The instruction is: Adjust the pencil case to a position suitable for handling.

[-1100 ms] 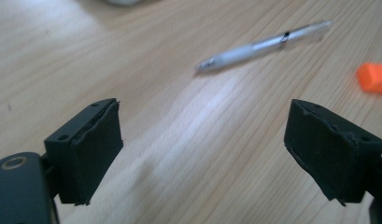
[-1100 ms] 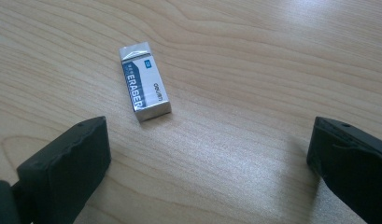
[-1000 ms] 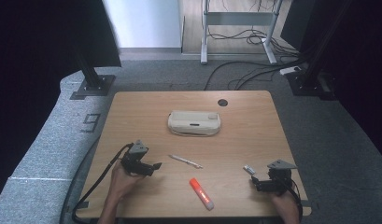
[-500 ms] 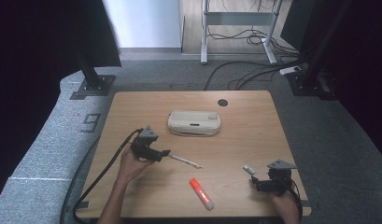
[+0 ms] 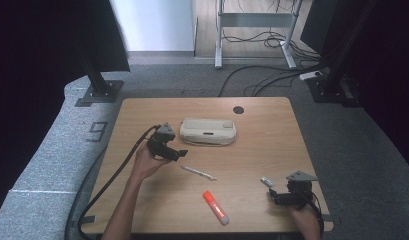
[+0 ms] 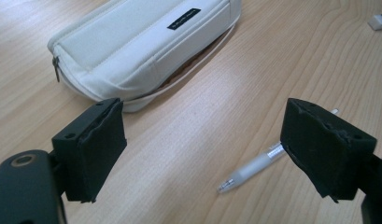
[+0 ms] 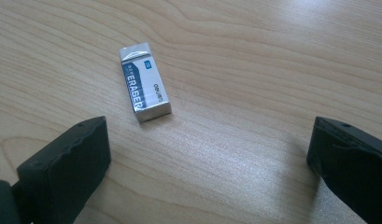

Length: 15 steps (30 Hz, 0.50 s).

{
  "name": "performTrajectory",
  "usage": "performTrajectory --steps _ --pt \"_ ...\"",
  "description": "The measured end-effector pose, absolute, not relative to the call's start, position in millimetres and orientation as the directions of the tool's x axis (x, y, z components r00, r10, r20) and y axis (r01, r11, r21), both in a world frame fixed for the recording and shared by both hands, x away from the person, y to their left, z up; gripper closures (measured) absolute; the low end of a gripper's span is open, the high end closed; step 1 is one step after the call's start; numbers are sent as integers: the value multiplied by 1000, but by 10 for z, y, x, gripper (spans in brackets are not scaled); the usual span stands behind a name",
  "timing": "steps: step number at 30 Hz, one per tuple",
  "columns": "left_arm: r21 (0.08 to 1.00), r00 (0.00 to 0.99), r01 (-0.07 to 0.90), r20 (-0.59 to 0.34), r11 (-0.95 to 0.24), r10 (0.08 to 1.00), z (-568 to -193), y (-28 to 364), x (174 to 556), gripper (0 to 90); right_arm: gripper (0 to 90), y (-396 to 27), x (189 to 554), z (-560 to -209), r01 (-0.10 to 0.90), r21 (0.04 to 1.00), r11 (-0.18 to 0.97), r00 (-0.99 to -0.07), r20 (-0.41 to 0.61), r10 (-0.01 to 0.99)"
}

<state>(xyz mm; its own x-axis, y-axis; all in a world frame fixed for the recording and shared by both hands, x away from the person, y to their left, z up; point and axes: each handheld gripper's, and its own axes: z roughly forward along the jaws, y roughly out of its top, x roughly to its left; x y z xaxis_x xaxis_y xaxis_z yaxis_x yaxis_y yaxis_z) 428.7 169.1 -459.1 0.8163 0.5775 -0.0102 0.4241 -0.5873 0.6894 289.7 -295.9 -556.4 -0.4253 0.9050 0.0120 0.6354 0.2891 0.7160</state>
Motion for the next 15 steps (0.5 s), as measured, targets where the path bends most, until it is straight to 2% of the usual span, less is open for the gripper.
performTrajectory --steps 7,15 --pt "671 832 409 5 -618 555 -4550 1546 4453 133 0 -2959 2897 -5565 635 716 289 -425 12 905" --pt "664 837 424 -27 -616 547 -4522 1427 4708 135 0 -2959 2898 -5566 634 717 290 -425 11 905"
